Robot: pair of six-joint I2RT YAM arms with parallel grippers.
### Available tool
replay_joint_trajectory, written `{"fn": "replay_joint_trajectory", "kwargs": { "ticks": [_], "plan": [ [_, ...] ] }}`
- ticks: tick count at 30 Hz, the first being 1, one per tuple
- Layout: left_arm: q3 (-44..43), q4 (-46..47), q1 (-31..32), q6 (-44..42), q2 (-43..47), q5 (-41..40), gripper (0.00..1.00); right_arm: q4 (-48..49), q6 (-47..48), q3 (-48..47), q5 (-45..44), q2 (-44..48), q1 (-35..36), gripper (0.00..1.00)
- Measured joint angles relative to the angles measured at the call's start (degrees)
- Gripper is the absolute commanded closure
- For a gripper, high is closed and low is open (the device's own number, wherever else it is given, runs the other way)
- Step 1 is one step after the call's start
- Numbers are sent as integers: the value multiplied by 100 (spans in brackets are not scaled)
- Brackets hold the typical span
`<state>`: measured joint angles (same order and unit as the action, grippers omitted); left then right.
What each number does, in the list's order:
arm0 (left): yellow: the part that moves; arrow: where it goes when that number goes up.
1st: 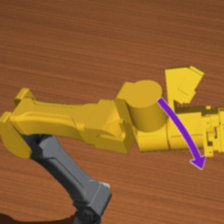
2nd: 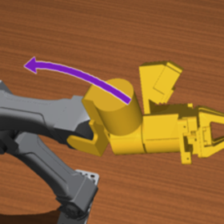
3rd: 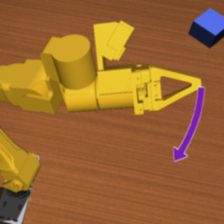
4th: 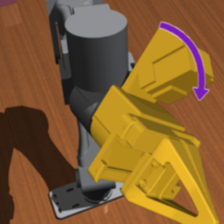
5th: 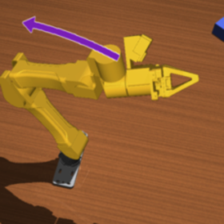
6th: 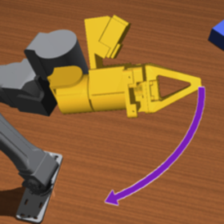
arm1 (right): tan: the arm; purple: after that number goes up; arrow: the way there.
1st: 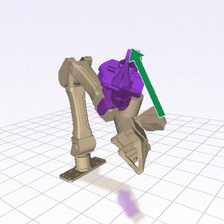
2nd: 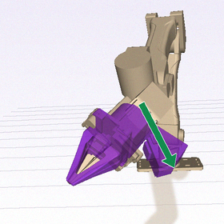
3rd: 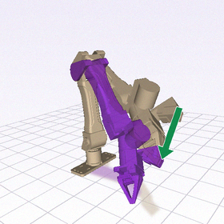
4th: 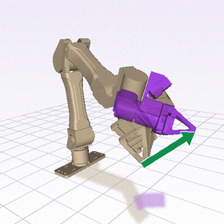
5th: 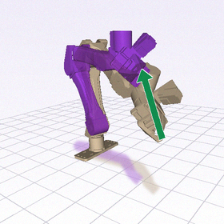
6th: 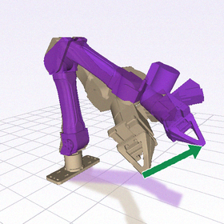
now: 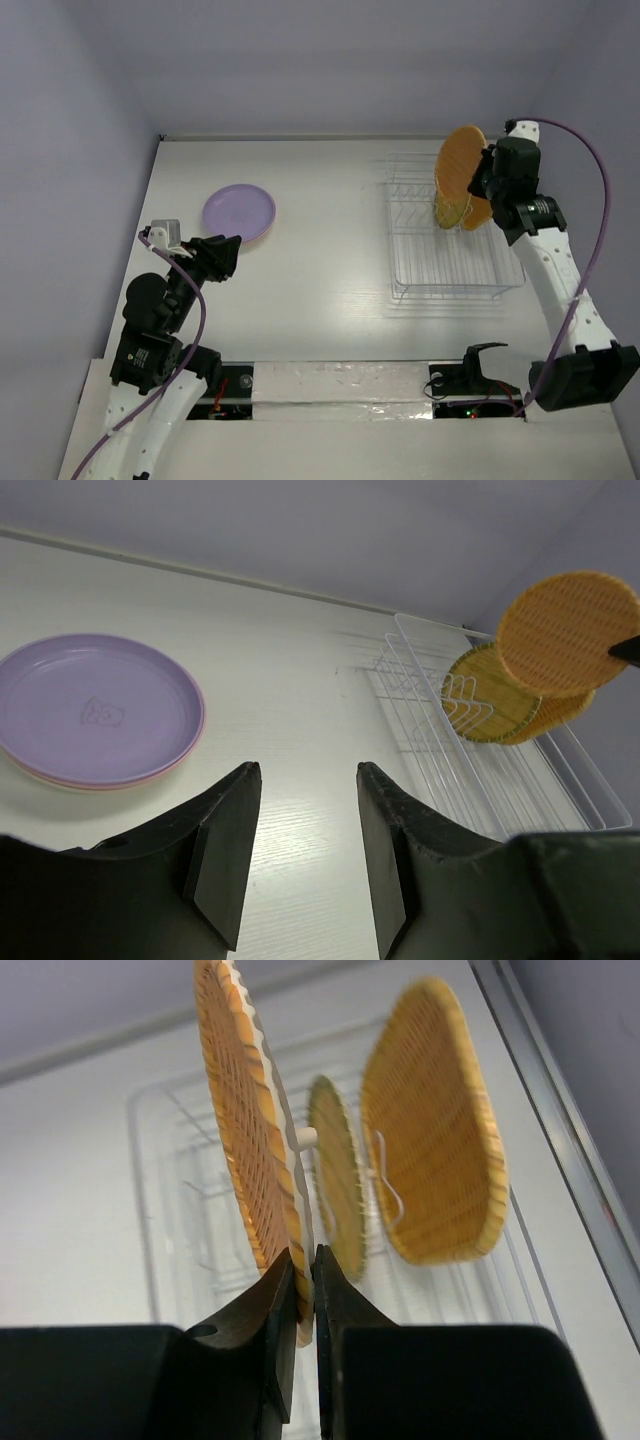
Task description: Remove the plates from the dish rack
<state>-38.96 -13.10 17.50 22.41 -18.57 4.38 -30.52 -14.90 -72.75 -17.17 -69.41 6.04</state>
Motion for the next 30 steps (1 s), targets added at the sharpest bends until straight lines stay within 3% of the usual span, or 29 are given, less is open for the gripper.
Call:
{"fn": "replay_joint_trajectory", "kwargs": {
  "ticks": [5, 10, 18, 24, 30],
  "plan": [
    [0, 0, 0, 2, 0, -4, 60, 9, -42, -179, 212, 531, 455, 100],
    [0, 0, 0, 4, 0, -17, 60, 212, -315, -138, 654, 439, 1478, 100],
    [0, -4, 0, 20, 0, -55, 60, 1207, -990, -103, 1593, -1462, 2841, 100],
    [0, -2, 0, 22, 0, -61, 60, 1521, -1513, -391, 1762, -2861, 2855, 100],
    [0, -2, 0, 22, 0, -59, 60, 1843, -1919, -682, 1593, -3668, 2830, 99]
  ]
}}
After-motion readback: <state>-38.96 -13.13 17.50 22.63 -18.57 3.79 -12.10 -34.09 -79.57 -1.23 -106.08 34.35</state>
